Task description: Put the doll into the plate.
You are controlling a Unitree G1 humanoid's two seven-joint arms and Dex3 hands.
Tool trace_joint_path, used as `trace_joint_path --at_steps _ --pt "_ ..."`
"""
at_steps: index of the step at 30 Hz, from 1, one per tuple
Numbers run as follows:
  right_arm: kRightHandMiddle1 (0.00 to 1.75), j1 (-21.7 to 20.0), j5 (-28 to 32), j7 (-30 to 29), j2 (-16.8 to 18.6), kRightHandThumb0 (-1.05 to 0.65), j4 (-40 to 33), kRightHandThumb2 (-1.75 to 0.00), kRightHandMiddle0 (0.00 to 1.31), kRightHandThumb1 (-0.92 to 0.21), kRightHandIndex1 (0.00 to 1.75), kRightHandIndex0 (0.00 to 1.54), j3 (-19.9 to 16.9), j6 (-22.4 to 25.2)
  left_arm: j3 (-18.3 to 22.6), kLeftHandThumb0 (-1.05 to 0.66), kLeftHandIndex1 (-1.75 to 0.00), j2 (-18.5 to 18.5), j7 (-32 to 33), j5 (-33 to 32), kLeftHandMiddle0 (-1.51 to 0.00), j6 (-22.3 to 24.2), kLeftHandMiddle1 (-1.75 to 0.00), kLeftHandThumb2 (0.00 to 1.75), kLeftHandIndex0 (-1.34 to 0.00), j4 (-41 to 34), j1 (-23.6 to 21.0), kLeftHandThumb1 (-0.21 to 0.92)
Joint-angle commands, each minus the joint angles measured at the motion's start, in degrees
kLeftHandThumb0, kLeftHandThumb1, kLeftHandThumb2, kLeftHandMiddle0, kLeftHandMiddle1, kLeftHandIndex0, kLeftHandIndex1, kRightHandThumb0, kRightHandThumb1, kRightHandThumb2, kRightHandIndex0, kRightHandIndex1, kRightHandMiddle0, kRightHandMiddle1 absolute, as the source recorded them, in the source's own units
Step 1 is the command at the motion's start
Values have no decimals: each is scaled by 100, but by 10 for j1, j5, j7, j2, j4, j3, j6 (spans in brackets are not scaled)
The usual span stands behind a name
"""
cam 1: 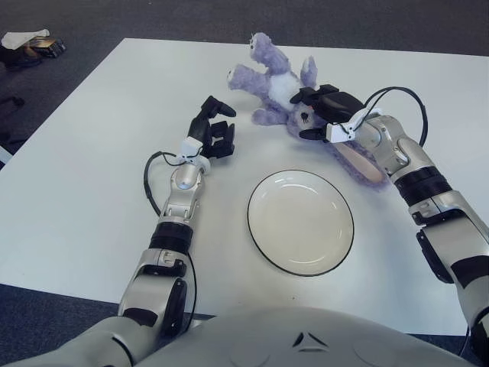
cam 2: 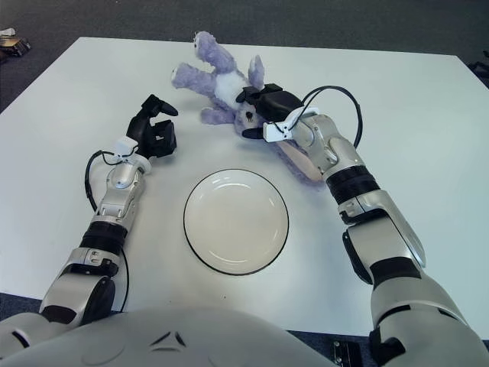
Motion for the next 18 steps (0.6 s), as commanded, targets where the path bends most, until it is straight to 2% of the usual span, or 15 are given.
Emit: trace_joint_path --at_steps 1,8,18 --pt "66 16 -35 37 -3 -100 25 -76 0 -92 49 2 34 25 -2 -40 -175 -7 1 -1 -107 2 -175 98 -40 6 24 59" --pt "60 13 -59 39 -7 -98 32 -79 0 -92 38 0 52 52 -4 -40 -175 -6 1 2 -107 3 -175 97 -40 -2 27 59" --pt "62 -3 -85 18 -9 -100 75 -85 0 -92 32 0 71 55 -9 -40 -175 -2 -8 2 -109 9 -175 100 -42 -11 32 57"
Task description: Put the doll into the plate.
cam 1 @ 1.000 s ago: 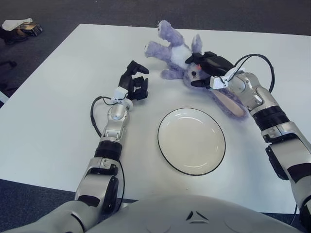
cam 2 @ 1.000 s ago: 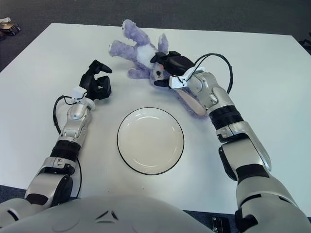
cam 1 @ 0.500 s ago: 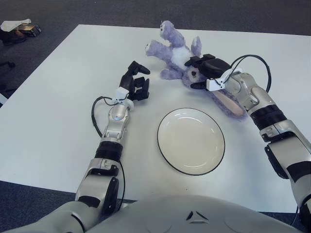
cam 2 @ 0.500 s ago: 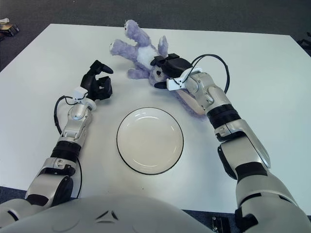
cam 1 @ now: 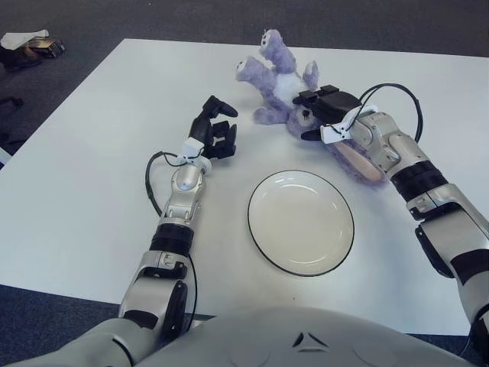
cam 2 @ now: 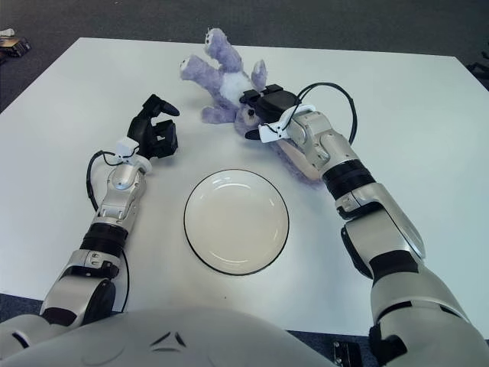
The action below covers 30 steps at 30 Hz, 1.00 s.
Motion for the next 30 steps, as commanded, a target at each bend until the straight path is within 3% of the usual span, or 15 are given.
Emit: trace_joint_path --at_steps 1,9,18,25,26,29,30 --pt "63 27 -28 13 -5 -100 52 -86 0 -92 30 0 28 13 -4 -40 -175 0 -8 0 -109 3 -175 100 -41 6 26 57" --pt "69 16 -30 -3 -3 -101 94 -88 0 -92 21 0 37 14 -7 -40 -175 1 -9 5 -109 0 -175 98 -41 -4 31 58" --pt "64 5 -33 -8 -1 -101 124 -87 0 -92 13 1 47 16 -11 -40 -175 3 -5 9 -109 -4 -175 97 -40 -10 34 59" --pt "77 -1 -37 -35 3 -96 145 -80 0 -92 14 6 55 20 -10 -40 -175 5 -17 1 -110 -5 -175 97 -40 -12 34 59" --pt "79 -1 -41 -60 7 -95 158 -79 0 -92 20 7 56 21 -10 -40 -175 5 -17 2 -110 -6 -175 97 -40 -12 34 59" --pt "119 -3 -45 -114 15 -77 189 -66 1 -90 113 2 57 25 -10 -40 -175 5 -16 3 -110 -7 -175 98 -40 -13 34 58" --pt "125 -2 -44 -131 19 -74 196 -66 1 -89 123 2 55 28 -10 -40 -175 5 -16 3 -110 -7 -175 98 -41 -14 34 58"
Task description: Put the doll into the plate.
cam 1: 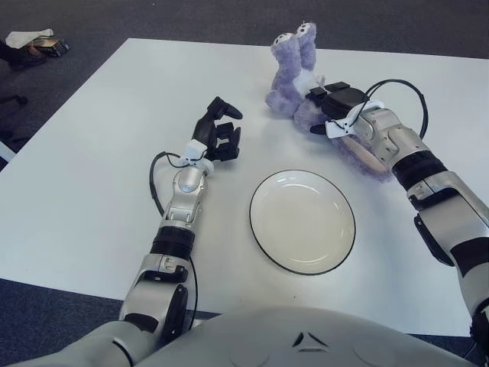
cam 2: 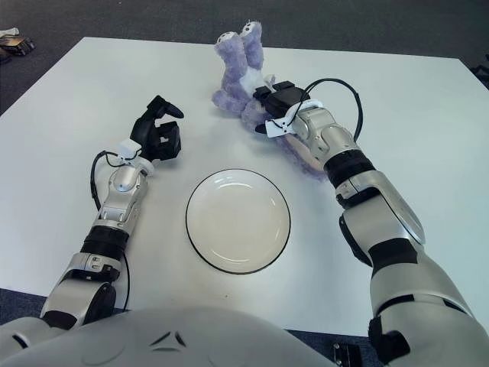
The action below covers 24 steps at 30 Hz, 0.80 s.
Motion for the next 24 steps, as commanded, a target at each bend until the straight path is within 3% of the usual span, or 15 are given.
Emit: trace_joint_path --at_steps 1,4,6,10,14,18,24 --pt "143 42 -19 -29 10 -60 62 -63 9 -88 139 1 18 21 0 -40 -175 1 -3 0 -111 -6 -175 99 -41 6 23 58" --pt "164 44 -11 -67 19 -45 71 -69 22 -81 162 0 10 35 1 -40 -175 2 -5 -1 -111 -8 -175 99 -41 6 23 57" --pt "170 45 -9 -87 23 -41 76 -79 29 -72 169 0 8 40 0 -40 -175 3 -6 -2 -110 -8 -175 100 -41 4 23 57" --pt "173 45 -12 -129 27 -11 88 -95 39 -63 173 13 10 42 0 -40 -175 2 -3 2 -110 -13 -175 100 -42 4 23 57" --pt "174 42 -13 -152 26 -3 98 -110 49 -49 166 30 15 33 0 -40 -175 2 0 5 -110 -18 -175 100 -42 4 23 57" --pt "175 39 -5 -181 29 0 120 -125 58 -30 145 62 14 13 -3 -40 -175 5 -2 8 -110 -12 -175 101 -42 0 24 56" --pt "175 34 -2 -196 30 0 138 -131 59 -22 138 74 14 -6 -3 -40 -175 5 -2 8 -110 -15 -175 100 -42 1 24 57"
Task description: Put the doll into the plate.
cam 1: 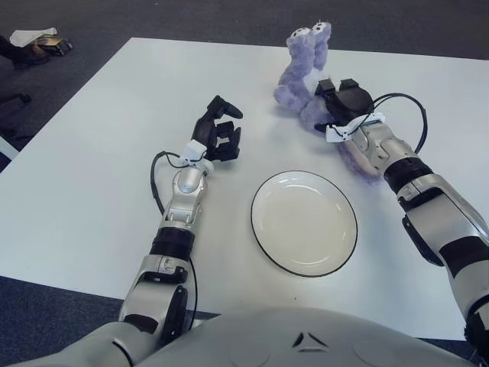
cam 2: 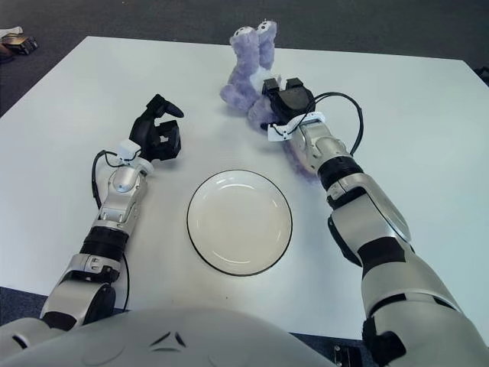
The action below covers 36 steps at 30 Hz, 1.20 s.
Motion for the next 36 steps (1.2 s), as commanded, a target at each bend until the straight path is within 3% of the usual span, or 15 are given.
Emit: trace_joint_path --at_steps 1,15,26,36 --pt "175 36 0 16 1 0 42 -131 59 -22 138 75 10 -7 -2 -40 -175 4 -2 5 -110 -5 -175 100 -42 9 21 57" --pt "175 31 41 26 2 0 70 -145 59 -10 140 89 -15 -48 -1 -40 -175 0 -1 5 -110 -14 -175 100 -41 22 15 57" --pt "175 26 57 15 -5 0 80 -151 57 -8 151 87 -27 -92 0 -40 -175 -4 3 4 -110 -15 -175 100 -42 33 9 57" --pt "175 34 94 5 -18 0 62 -153 56 -9 159 83 -60 -150 -1 -40 -175 1 5 11 -109 -5 -175 98 -40 38 4 59"
